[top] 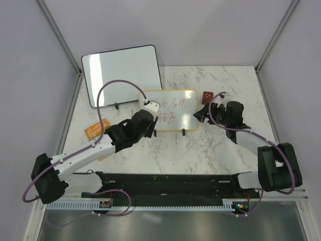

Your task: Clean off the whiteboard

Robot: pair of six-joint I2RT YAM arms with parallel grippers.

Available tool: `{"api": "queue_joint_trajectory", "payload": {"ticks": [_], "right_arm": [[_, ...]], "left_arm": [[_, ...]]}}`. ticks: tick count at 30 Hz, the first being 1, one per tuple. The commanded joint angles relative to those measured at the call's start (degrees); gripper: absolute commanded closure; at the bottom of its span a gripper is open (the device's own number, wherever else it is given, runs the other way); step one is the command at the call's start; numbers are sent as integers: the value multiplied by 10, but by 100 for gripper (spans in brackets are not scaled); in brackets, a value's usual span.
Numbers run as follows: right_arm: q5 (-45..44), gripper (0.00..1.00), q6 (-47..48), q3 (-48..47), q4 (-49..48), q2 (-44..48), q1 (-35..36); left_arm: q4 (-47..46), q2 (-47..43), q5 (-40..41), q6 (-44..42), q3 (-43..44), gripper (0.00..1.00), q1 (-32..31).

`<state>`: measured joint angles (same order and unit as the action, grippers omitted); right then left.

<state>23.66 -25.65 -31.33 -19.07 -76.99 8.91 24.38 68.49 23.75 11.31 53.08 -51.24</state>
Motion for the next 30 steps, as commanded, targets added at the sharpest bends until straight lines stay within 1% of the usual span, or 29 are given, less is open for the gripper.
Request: {"api": "queue_joint_trajectory", "payload": {"ticks": [1,2,4,7,12,16,19,21,22,24,25,27,30], "right_arm": [[60,2,-19,-67,-74,-40,-31],[68,2,-26,-78,-97,-49,-32],[93,2,-41,-115,-113,-80,-32],[119,2,-65,-160,-146,-122,-33],[118,2,-45,-231,-121,-181,-35],[100,2,-40,-247,-120,-199,-49],[116,2,-77,-245,-175,-230,-64],[147,2,-120,-247,-233,-266,-73],[161,2,-140,-247,-284,-278,-77],[196,3,-177,-240,-345,-313,-86],[203,8,-219,-237,-399,-322,-87],[228,10,-232,-241,-415,-335,-87],[235,9,-228,-240,-414,-326,-86]], "left_arm": [[-14,-16,36,-17,1,98,-2],[-16,-11,38,-23,1,98,-2],[-16,10,56,-23,4,98,-2],[-21,33,60,-23,7,98,-2],[-23,74,62,-30,23,98,-2],[-15,75,75,-27,33,98,-2],[-20,57,80,-23,30,98,-2],[-21,47,82,-25,35,98,-2],[-21,45,83,-27,38,98,-2],[-14,42,101,-26,47,98,-2],[-11,43,108,-22,51,98,-1],[-7,46,130,-18,60,98,-1],[-9,64,148,-18,70,98,-1]]}}
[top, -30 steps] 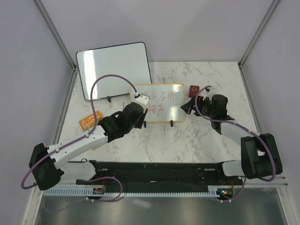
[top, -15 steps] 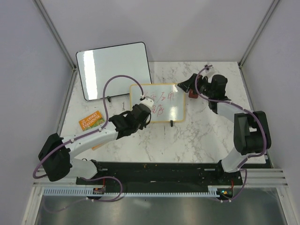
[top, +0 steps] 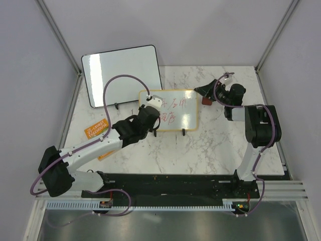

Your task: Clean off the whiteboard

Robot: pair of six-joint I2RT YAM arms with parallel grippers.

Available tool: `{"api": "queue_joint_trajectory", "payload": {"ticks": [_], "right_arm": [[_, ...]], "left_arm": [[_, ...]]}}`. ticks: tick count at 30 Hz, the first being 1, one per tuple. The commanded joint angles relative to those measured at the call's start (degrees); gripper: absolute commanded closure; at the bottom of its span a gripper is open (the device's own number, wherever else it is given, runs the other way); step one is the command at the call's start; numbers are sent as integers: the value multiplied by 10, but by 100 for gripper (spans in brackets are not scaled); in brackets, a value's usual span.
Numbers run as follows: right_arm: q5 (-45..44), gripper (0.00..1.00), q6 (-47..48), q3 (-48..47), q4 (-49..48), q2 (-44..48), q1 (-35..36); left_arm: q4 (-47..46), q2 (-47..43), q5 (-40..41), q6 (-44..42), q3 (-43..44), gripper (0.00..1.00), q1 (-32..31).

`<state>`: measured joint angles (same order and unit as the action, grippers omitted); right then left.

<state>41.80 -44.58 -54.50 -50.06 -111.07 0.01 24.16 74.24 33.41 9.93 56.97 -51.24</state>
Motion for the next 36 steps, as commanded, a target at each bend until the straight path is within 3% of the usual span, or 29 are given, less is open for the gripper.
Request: {"api": "queue_joint_trajectory", "payload": {"ticks": [1,9,13,20,29,36], "right_arm": [[54,9,-37,-7,-99,17,3],[58,9,-32,3,-97,24,3],[58,10,-33,11,-98,16,7],[59,15,-27,10,-87,11,17],[72,35,-37,5,-100,-11,31],[79,44,-44,6,-114,-24,31]], "left_arm": [[-7,15,59,-9,37,98,-1],[-10,85,55,13,112,98,21],[-24,106,-8,47,147,98,68],[-52,154,-74,58,163,98,94],[-90,193,-83,60,162,98,95],[-148,193,-50,33,149,98,95]]}}
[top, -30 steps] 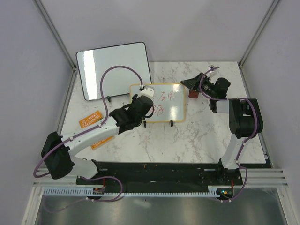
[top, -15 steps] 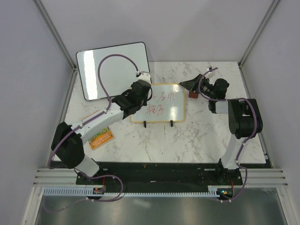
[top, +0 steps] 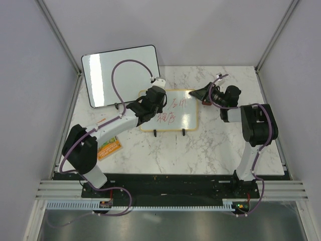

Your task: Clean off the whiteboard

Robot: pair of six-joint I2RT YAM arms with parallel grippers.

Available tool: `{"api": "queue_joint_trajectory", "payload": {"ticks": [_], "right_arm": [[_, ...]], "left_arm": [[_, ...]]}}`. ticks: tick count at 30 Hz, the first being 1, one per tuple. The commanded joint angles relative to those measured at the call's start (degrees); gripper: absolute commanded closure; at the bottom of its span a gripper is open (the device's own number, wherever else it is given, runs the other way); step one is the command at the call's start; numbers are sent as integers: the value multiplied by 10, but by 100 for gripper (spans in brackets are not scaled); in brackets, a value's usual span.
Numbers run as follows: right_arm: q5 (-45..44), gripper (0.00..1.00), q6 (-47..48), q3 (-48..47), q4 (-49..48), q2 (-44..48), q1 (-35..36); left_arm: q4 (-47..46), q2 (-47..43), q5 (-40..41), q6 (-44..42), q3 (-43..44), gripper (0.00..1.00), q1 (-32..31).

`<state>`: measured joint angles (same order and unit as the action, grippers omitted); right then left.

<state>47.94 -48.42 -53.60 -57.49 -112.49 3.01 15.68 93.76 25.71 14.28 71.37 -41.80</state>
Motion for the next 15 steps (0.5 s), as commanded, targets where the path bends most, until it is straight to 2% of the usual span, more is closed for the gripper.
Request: {"api": "queue_joint_trajectory", "payload": {"ticks": [1,7,15], "right_arm": [[20,45,-4,-2,-40,-12,2],[27,57,-20,-4,-67,-26,2],[46,81,-62,-4,-133,-45,2]], "left_arm": [[-74,-3,28,-11,3,98,1],[-82,5,43,-17,6,98,5],[-116,20,75,-34,0,98,8]]}}
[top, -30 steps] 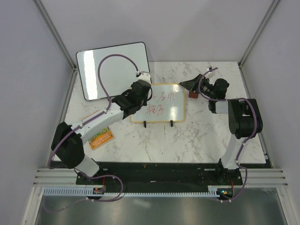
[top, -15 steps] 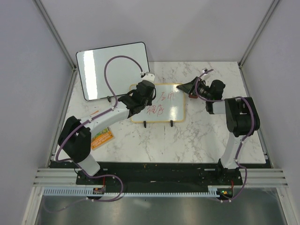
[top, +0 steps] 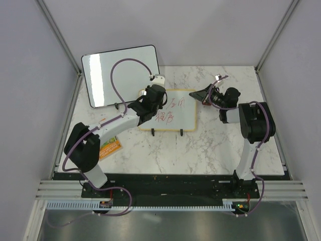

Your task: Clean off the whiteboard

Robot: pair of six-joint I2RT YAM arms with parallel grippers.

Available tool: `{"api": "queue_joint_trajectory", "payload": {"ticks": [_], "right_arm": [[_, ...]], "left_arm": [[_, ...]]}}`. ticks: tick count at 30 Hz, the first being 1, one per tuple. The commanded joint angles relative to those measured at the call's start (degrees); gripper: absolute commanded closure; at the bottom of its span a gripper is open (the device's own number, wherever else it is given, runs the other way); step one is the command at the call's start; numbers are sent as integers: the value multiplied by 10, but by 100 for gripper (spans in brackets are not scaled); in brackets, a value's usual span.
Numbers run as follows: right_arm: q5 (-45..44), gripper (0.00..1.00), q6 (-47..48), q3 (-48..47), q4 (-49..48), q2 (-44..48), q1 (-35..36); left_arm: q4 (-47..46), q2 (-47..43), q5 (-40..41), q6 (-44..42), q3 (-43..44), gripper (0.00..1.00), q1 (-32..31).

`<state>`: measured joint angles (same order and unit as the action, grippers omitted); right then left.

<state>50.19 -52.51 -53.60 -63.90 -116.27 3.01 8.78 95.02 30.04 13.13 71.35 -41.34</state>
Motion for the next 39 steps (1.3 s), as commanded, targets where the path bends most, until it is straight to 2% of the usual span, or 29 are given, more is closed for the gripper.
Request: {"api": "queue_joint_trajectory", "payload": {"ticks": [1,5,9,14,18,22,24,26,32,39], "right_arm": [[25,83,-22,-3,-72,-7,2],[34,89,-15,0,-83,-4,2],[43,100,-10,6,-94,-8,2],[54,100,-3,22,-144,-15,1],[55,100,8,30,-148,-13,0],[53,100,18,39,-154,-6,0],[49,100,27,44,-144,2,0],[47,100,40,46,-129,6,0],[46,100,43,48,-130,14,0],[46,100,46,53,-126,20,0]], "left_arm": [[-47,11,34,-21,1,98,4],[-61,8,47,-15,-13,98,5],[-75,6,56,-19,-18,98,7],[-83,8,59,-21,-23,98,16],[-85,15,60,-17,-30,98,21],[-118,26,31,-8,-38,98,28],[-169,25,-2,-8,-63,98,32],[-211,27,-9,-10,-87,98,33],[-246,45,-14,-21,-98,98,34],[-282,67,-131,-20,-92,98,32]]}}
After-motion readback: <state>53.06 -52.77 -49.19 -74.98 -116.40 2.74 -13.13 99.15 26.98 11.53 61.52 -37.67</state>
